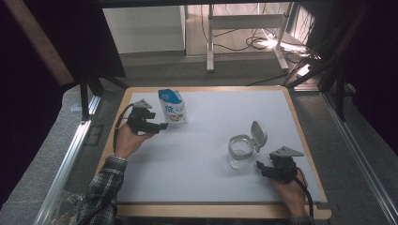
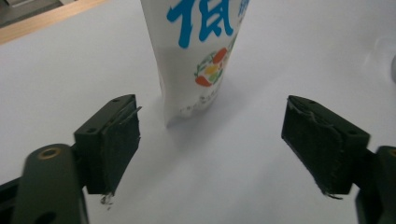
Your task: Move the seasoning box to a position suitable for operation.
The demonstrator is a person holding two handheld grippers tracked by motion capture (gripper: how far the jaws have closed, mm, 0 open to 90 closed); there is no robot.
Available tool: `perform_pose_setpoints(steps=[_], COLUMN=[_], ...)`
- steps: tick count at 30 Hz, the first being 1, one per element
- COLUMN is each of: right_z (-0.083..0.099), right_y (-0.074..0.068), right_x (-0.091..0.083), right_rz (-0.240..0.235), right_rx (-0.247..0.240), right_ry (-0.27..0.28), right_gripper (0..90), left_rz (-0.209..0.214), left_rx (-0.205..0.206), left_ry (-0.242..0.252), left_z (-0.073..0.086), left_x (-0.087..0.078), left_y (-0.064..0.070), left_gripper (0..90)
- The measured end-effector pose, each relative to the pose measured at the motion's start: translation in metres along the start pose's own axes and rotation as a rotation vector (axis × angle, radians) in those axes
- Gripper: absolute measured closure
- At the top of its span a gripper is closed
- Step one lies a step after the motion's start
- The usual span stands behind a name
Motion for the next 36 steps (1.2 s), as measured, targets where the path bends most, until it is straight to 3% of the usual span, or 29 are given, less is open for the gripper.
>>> perform_pose_setpoints(steps=[16,23,28,30,31,33,34,36], right_z=[0.0,0.0,0.0,0.0,0.0,0.0,0.0,0.0], right_y=[0.0,0.0,0.0,0.0,0.0,0.0,0.0,0.0], right_x=[0.0,0.0,0.0,0.0,0.0,0.0,0.0,0.0], right_rz=[-0.001,-0.001,0.0,-0.001,-0.001,-0.001,-0.001,-0.001], right_rx=[0.001,0.001,0.002,0.002,0.003,0.002,0.003,0.002], right_ry=[0.001,0.001,0.002,0.001,0.002,0.001,0.002,0.002], right_gripper=[34.8,34.8,34.8,34.8,34.7,34.8,34.8,34.8], left_rz=[0.013,0.07,0.072,0.054,0.049,0.049,0.047,0.045], left_rx=[0.06,0.092,0.106,0.112,0.108,0.106,0.104,0.104], left_ry=[0.005,0.034,0.035,0.031,0.032,0.03,0.032,0.034], left_z=[-0.033,-0.047,-0.051,-0.052,-0.053,-0.053,-0.053,-0.053], left_x=[0.014,0.014,0.014,0.014,0.014,0.014,0.013,0.013], left_y=[-0.012,-0.011,-0.009,-0.01,-0.011,-0.012,-0.013,-0.013], left_gripper=[42.9,45.1,48.4,53.0,61.2,63.3,70.3,76.0])
Point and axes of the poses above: each handheld gripper's, and its own axes: x roughly forward along the jaws, z roughly out of its underside, y roughly to its right, the point moved 7 cm from there along x, roughly forward along the jaws, and after that the axes turned 9 degrees about -x, right-handed, at the moved point
